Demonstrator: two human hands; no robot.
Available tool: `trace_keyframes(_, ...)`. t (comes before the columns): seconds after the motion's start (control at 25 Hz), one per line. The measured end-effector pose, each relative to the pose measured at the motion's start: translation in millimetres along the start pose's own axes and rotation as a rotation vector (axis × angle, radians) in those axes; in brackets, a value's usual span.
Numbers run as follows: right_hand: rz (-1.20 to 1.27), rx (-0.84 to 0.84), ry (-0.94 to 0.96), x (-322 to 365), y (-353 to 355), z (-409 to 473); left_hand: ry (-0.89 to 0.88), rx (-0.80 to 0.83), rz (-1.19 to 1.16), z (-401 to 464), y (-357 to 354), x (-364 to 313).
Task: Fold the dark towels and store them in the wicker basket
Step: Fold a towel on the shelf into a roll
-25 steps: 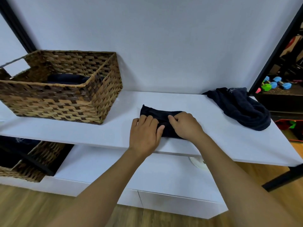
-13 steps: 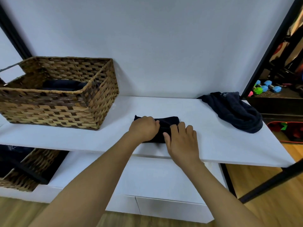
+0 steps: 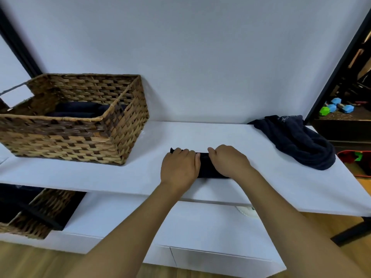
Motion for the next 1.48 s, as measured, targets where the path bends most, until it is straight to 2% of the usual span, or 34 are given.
trace_keyframes(0.08, -0.206, -0.361, 0.136, 13.7, 5.6, -17.5, 0.011, 0.177, -0.018, 20.7, -12.5, 2.1)
trace_keyframes(0.16, -0.347, -0.578, 0.234, 26.3, -2.9, -42.6, 0.035, 0.403, -0.087, 42.1, -30.1, 8.6)
trace_keyframes(0.32, -0.335, -0.614, 0.235, 26.0, -12.7, -43.1, -0.075, 0.580, -0.112, 59.8, -48.8, 8.4)
trace_keyframes(0.44, -0.235, -0.529, 0.157, 20.8, 5.2, -23.1, 0.030, 0.628, -0.274, 68.1, -53.8, 13.7)
trace_keyframes(0.48, -0.187, -0.448, 0.109, 15.3, 7.0, -12.4, 0.083, 0.565, -0.365, 71.8, -52.4, 17.1)
trace_keyframes(0.52, -0.139, -0.359, 0.064, 9.2, 7.7, -1.3, 0.128, 0.412, -0.464, 74.0, -46.1, 21.9)
trace_keyframes(0.6, -0.067, -0.230, 0.000, 0.4, 9.7, 17.3, 0.151, -0.041, -0.587, 60.1, -23.0, 30.1)
trace_keyframes(0.64, -0.017, -0.175, -0.029, -3.6, 10.1, 25.6, 0.123, -0.187, -0.552, 48.1, -16.6, 28.4)
trace_keyframes(0.68, 0.044, -0.119, -0.056, -7.8, 8.8, 34.4, 0.082, -0.253, -0.478, 39.8, -15.6, 24.5)
trace_keyframes(0.72, 0.101, -0.063, -0.083, -11.3, 8.1, 41.3, 0.031, -0.253, -0.394, 35.9, -18.3, 19.9)
trace_keyframes(0.8, 0.166, 0.022, -0.106, -13.3, 7.7, 49.8, -0.075, -0.136, -0.244, 32.7, -26.2, 13.0)
trace_keyframes(0.88, 0.181, 0.024, -0.103, -13.4, 10.4, 48.8, -0.168, 0.001, -0.124, 34.7, -29.2, 10.5)
trace_keyframes(0.96, 0.176, -0.068, -0.076, -9.9, 7.4, 35.5, -0.203, 0.117, -0.046, 35.1, -27.9, 7.7)
trace_keyframes(1.08, 0.241, -0.315, -0.008, -9.6, 5.1, 1.3, -0.138, 0.295, -0.015, 36.5, -22.2, 1.4)
trace_keyframes(1.28, 0.231, -0.428, 0.116, -9.6, -9.0, -46.4, 0.203, 0.524, -0.203, 27.0, -19.4, 6.3)
trace_keyframes(1.36, 0.496, -0.437, 0.108, -1.9, -16.0, -64.0, 0.286, 0.579, -0.345, 21.3, -20.1, 7.9)
trace_keyframes(1.44, 0.840, -0.308, 0.020, 5.2, -23.6, -70.7, 0.314, 0.631, -0.510, 12.7, -23.3, 6.9)
trace_keyframes(1.48, 0.929, -0.260, -0.013, 8.5, -23.6, -70.2, 0.326, 0.644, -0.609, 7.3, -23.4, 6.7)
Point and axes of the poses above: each hand's wrist, its own z-axis towards the middle knuckle, its own y-axis out of the back of the hand, x = y × z, the point moved 8 cm from there along z, towards the middle knuckle, and after that the axes turned 3 degrees about x, right-handed, at the moved point
